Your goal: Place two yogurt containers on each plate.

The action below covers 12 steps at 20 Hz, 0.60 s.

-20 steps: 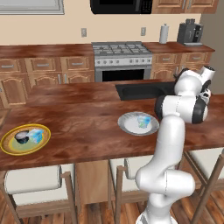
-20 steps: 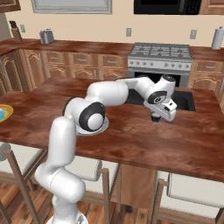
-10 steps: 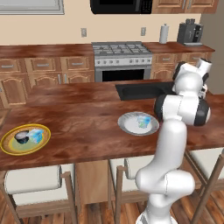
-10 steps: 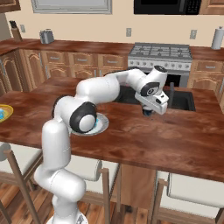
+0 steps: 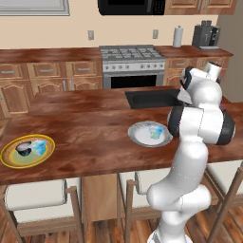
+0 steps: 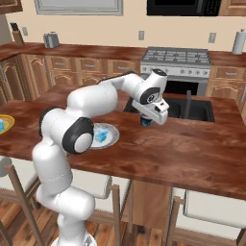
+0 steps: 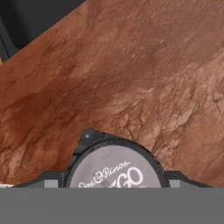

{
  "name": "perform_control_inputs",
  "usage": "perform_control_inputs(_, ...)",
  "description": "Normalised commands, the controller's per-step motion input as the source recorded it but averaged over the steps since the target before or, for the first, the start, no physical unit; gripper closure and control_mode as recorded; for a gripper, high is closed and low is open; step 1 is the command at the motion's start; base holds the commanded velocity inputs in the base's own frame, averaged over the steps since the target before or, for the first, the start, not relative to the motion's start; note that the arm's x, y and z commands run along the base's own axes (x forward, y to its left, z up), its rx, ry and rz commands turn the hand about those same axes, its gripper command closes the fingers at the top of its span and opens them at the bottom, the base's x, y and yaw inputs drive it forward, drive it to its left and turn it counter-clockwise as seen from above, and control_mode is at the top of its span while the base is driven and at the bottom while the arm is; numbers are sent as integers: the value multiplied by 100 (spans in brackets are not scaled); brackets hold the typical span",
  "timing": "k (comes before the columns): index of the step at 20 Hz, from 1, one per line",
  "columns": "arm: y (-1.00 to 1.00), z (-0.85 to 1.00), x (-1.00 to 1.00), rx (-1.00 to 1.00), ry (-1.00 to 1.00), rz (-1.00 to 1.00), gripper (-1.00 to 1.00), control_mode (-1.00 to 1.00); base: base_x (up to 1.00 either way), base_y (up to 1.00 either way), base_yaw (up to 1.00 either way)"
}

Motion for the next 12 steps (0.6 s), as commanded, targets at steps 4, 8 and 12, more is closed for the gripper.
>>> perform_control_inputs(4, 76, 0, -22, 0, 0, 3, 100, -100, 0, 0, 0)
perform_control_inputs(8, 79, 0, -19, 0, 0, 4, 100, -100, 0, 0, 0)
perform_control_inputs(12, 77, 0, -18, 0, 0, 5, 100, -100, 0, 0, 0)
